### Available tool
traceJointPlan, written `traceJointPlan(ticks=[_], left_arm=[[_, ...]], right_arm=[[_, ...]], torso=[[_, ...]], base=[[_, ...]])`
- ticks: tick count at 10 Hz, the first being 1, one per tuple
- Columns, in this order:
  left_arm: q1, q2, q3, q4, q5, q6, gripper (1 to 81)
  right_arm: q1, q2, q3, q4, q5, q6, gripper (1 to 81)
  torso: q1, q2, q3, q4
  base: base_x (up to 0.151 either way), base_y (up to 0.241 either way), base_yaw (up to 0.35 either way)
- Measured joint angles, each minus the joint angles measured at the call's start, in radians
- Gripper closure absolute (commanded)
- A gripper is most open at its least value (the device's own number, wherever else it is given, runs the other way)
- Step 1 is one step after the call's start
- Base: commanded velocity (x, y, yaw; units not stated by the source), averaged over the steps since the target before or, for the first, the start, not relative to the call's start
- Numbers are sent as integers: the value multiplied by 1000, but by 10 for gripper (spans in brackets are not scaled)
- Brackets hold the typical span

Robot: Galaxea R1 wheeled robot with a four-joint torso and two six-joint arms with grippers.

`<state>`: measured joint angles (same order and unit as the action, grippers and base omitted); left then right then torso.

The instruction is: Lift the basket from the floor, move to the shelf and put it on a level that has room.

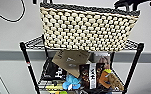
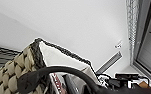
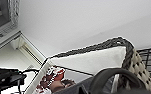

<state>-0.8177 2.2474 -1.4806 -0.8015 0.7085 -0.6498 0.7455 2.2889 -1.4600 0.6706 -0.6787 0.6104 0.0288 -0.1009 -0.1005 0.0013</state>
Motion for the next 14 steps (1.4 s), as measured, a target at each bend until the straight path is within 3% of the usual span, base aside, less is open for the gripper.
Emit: traceJointPlan(ticks=[14], left_arm=[[201,284,-534,25,100,228,811]], right_arm=[[-156,258,-442,-17,4,-247,811]], torso=[[2,2,-1,0]], base=[[0,0,0]])
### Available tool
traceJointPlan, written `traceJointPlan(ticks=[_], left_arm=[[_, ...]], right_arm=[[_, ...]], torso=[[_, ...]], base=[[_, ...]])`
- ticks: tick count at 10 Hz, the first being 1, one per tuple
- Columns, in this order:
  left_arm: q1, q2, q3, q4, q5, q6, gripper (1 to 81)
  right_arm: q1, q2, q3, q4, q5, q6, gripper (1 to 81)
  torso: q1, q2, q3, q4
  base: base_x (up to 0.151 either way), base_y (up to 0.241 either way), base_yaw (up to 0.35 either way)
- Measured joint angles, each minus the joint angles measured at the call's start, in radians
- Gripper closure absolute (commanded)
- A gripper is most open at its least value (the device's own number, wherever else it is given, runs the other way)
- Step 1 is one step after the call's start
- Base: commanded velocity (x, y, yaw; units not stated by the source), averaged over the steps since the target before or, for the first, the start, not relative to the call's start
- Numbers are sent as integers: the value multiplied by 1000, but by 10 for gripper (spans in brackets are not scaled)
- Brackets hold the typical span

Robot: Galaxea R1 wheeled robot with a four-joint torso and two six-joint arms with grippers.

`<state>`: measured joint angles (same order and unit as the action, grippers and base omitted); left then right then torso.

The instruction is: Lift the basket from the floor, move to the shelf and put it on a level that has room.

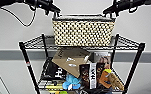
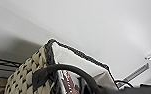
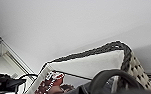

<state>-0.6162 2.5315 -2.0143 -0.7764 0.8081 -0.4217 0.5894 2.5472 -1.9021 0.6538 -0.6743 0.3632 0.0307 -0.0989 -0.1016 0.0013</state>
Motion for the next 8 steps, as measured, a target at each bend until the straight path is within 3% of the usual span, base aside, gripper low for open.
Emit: traceJointPlan(ticks=[8], left_arm=[[90,121,-213,-10,-18,87,811]], right_arm=[[-88,66,-151,9,66,-76,811]], torso=[[0,0,0,0]], base=[[0,0,0]])
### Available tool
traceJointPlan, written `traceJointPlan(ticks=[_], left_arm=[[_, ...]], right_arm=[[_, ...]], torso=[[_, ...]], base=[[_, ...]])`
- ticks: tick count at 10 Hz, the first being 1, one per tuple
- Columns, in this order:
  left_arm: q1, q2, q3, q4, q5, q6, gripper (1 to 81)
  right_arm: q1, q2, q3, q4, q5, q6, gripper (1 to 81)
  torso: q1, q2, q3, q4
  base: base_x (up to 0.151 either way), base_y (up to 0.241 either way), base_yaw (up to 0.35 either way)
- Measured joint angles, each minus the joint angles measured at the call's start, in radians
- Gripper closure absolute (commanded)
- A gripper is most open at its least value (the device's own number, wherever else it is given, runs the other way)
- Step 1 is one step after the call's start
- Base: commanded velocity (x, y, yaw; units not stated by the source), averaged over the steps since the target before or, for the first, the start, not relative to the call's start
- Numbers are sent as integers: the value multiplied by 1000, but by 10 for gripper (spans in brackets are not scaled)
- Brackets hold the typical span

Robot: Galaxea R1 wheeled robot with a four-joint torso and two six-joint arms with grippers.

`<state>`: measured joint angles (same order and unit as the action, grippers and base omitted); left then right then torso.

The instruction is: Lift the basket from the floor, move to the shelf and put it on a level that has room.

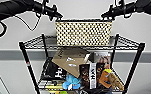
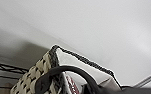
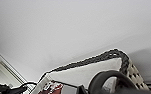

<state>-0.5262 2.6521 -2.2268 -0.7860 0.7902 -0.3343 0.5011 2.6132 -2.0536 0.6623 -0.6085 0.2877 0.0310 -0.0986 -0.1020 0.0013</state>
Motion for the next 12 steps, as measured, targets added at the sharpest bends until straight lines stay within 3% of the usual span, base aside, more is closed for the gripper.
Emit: traceJointPlan(ticks=[1,2,3,8,12], left_arm=[[1,4,0,0,-2,1,811],[1,5,0,6,1,14,10],[3,5,1,-3,-9,16,10],[1,-5,20,-3,-9,35,10],[-1,-79,50,-5,27,34,10]], right_arm=[[-3,-1,0,1,7,-1,811],[-3,-2,1,1,7,-1,811],[-3,-2,7,-7,9,-18,10],[-4,-33,50,-8,22,-18,10],[23,-139,168,-4,34,-17,10]], torso=[[0,0,0,0],[0,0,0,0],[0,0,0,0],[0,0,0,0],[0,0,0,0]], base=[[0,0,0],[0,0,0],[0,0,0],[0,0,0],[0,0,0]])
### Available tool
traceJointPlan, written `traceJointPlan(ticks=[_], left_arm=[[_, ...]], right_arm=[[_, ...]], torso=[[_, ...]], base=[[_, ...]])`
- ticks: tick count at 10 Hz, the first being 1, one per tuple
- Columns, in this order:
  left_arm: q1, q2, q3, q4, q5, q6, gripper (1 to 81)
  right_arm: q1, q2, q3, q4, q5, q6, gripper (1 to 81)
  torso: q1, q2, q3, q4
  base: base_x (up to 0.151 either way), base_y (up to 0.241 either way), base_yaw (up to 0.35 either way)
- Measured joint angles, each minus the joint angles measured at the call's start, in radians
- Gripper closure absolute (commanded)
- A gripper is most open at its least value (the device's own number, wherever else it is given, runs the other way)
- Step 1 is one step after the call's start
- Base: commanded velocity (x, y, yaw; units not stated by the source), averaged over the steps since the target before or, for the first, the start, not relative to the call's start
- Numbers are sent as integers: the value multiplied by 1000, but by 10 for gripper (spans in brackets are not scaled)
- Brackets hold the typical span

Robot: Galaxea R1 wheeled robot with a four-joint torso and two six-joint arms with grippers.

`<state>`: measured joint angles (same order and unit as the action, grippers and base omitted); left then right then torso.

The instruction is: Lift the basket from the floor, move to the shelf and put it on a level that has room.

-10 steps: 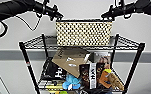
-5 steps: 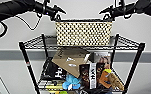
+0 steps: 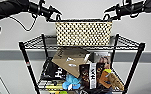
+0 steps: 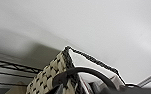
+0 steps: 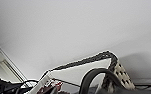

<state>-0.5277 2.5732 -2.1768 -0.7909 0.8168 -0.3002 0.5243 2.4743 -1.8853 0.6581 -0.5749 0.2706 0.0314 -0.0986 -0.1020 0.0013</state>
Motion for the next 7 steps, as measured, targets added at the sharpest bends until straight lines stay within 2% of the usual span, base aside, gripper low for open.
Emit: traceJointPlan(ticks=[3,7], left_arm=[[-35,-118,144,-14,-1,0,10],[-42,-330,260,-17,-1,0,10]], right_arm=[[19,-112,111,0,10,1,10],[27,-267,234,0,9,11,10]], torso=[[0,0,0,0],[0,0,0,0]], base=[[0,0,0],[0,0,0]])
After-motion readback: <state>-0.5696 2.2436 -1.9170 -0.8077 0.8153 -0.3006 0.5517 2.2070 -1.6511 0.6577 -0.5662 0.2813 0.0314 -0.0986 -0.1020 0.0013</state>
